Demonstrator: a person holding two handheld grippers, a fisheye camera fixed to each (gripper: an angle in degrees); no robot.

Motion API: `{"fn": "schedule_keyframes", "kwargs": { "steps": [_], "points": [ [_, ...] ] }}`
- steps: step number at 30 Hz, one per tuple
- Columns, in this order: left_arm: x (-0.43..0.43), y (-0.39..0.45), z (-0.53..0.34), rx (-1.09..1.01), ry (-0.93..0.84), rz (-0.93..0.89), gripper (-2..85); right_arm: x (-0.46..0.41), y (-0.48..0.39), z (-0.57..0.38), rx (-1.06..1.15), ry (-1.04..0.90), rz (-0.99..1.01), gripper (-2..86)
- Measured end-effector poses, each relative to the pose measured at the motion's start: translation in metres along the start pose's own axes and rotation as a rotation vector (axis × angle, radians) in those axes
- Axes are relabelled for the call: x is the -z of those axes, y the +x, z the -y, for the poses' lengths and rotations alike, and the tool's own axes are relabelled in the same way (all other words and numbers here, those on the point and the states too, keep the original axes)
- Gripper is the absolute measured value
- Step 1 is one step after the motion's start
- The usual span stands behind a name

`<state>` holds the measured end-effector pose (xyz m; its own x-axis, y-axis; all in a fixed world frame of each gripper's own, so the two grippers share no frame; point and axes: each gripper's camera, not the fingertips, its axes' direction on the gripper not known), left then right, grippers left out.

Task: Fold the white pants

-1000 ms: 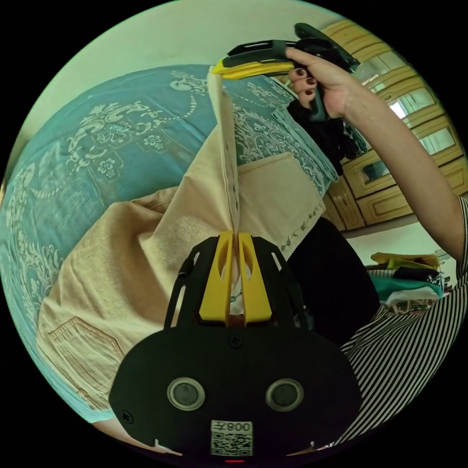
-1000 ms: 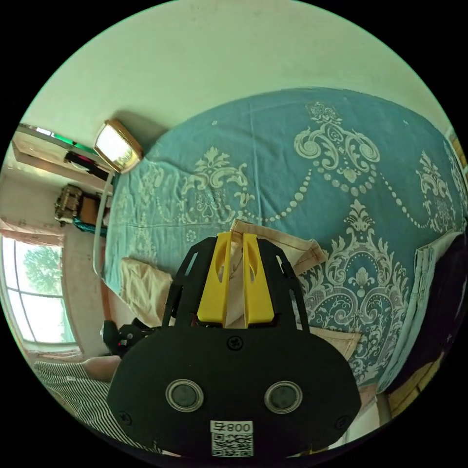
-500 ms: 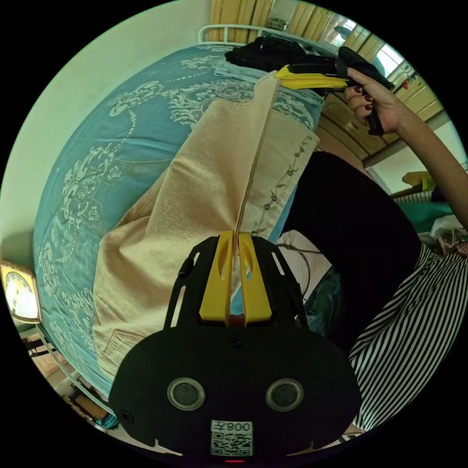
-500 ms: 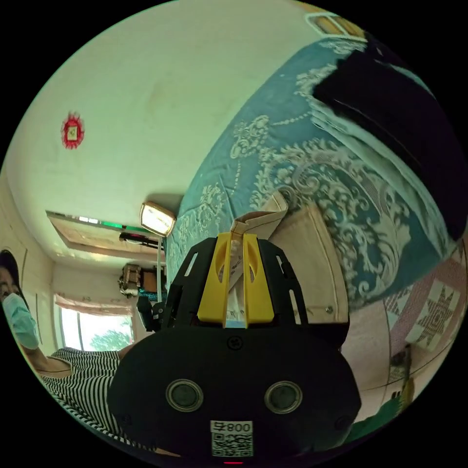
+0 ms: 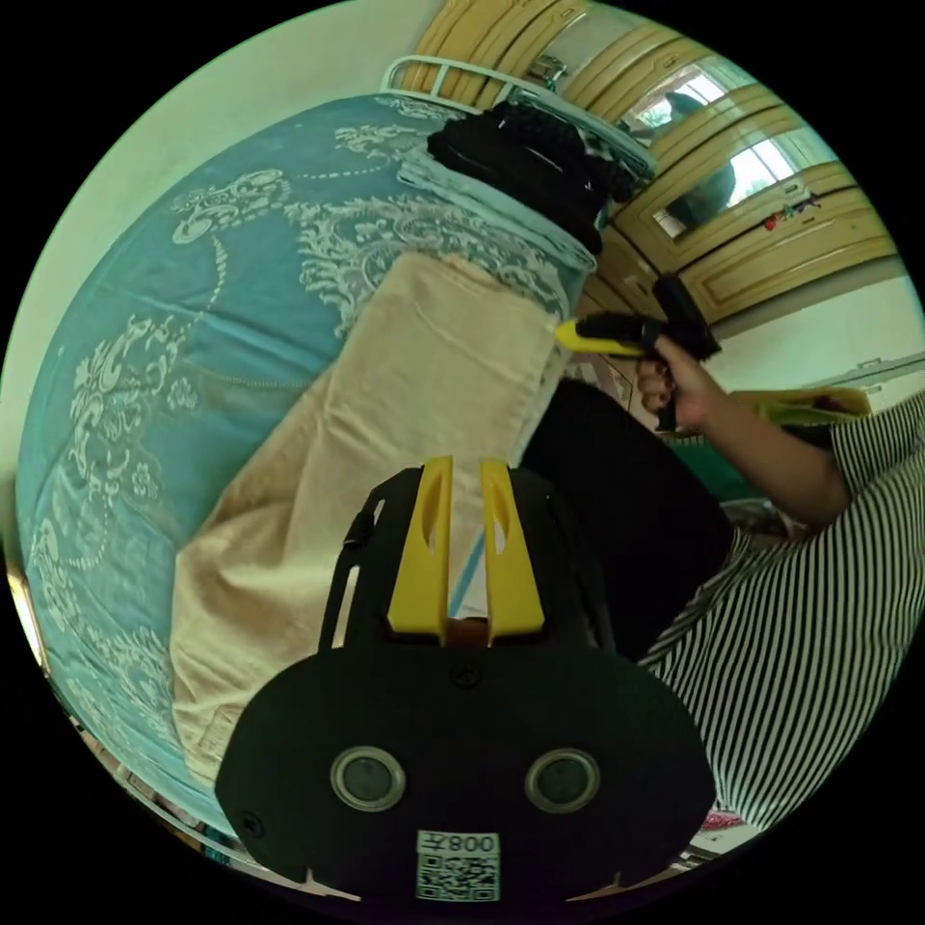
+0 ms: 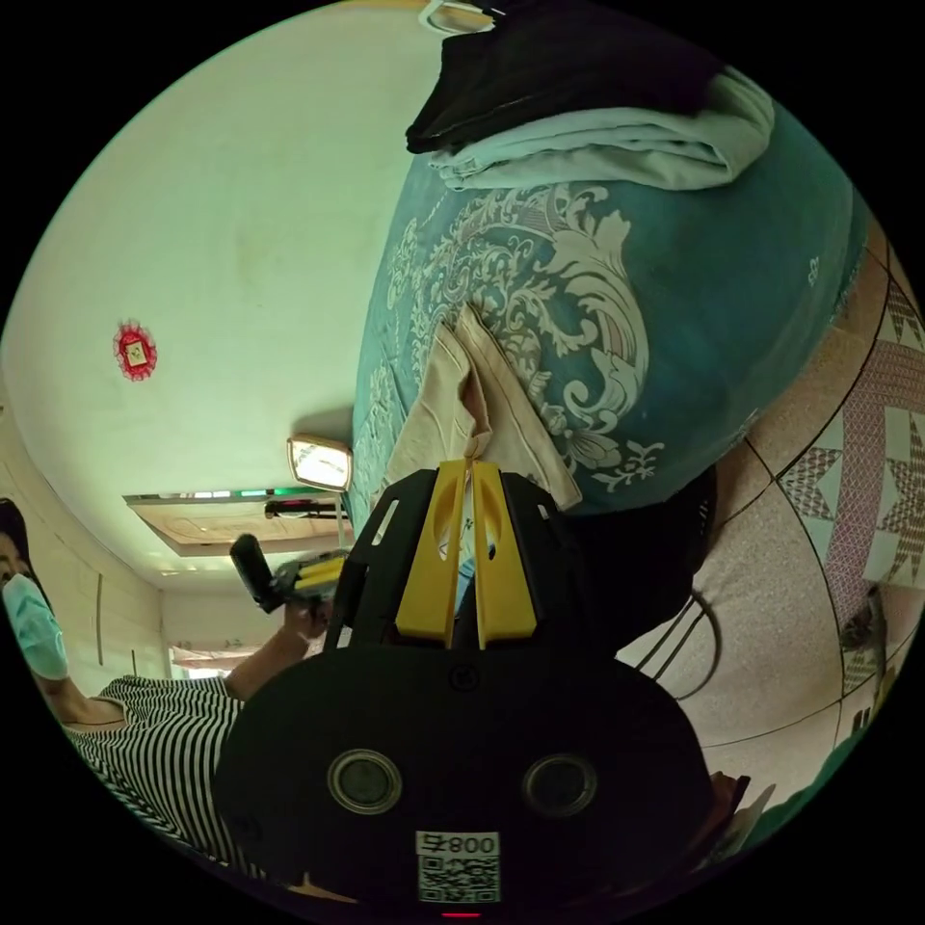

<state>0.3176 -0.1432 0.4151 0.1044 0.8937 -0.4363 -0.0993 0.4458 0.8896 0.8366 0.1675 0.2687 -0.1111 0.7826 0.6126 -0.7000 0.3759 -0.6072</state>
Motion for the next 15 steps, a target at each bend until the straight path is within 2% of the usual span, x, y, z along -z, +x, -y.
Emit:
{"fn": "schedule_keyframes", "kwargs": {
  "steps": [8,15],
  "points": [
    [-0.117,-0.095,0.098,0.103,-0.015,-0.016,6.7,0.030,0.021,0.018,0.027,-0.023,0.028,0.7],
    [-0.204,-0.133,0.120,0.082,-0.119,0.038,6.7,0.047,0.034,0.028,0.048,-0.029,0.031,1.3]
  ]
}}
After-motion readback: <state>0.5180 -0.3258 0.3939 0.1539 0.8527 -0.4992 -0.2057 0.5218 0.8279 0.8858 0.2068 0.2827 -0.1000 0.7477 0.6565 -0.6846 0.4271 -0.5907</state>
